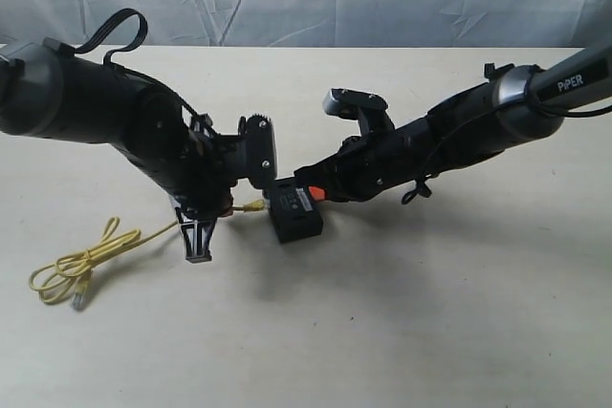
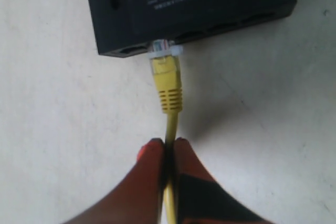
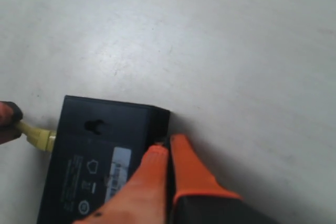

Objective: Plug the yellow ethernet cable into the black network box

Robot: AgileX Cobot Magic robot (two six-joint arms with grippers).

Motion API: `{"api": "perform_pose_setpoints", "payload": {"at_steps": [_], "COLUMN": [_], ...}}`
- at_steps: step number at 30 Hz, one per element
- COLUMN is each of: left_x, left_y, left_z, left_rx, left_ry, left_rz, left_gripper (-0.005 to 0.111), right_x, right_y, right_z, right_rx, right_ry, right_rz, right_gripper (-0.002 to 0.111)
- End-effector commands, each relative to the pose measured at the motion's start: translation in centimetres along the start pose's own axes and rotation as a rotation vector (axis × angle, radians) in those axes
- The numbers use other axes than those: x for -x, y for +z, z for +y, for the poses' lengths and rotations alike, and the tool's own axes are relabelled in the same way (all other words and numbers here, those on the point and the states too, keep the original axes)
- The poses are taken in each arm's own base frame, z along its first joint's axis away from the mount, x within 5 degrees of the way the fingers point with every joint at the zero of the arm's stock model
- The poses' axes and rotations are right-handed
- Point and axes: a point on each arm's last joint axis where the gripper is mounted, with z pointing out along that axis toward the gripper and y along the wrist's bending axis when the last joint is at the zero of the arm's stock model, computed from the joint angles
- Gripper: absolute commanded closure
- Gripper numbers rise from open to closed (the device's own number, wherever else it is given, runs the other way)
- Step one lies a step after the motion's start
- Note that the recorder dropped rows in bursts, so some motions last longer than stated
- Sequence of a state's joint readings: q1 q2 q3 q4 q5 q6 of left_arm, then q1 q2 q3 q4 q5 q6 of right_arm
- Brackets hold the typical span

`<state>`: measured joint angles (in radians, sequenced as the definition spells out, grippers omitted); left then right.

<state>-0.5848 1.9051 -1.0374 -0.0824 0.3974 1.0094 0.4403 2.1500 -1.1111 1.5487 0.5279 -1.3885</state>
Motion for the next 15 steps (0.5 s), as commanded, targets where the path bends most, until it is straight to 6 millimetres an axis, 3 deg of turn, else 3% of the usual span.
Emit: {"api": "perform_pose_setpoints", "payload": {"at_steps": [1, 9, 15], "left_x": [1.6, 1.3, 1.2], "left_y": [-0.6, -0.5, -0.5], "left_z": [0.8, 0.8, 0.9], "left_rx": [0.1, 0.082, 0.099], "left_ry": [-0.064, -0.065, -0.002], "left_rz": [-0.106, -0.093, -0.076], "left_gripper": [0.107, 0.107, 0.107], "right_x": [-1.0, -0.6, 0.4], "right_y": [1.0, 0.8, -0.6], "right_z": [3.4, 3.0, 2.9], "right_rx": [0.187, 0.134, 0.108], "right_ry": [-0.033, -0.006, -0.016], "right_rz": [0.064, 0.045, 0.011], "right_gripper": [0.109, 0.109, 0.109]}}
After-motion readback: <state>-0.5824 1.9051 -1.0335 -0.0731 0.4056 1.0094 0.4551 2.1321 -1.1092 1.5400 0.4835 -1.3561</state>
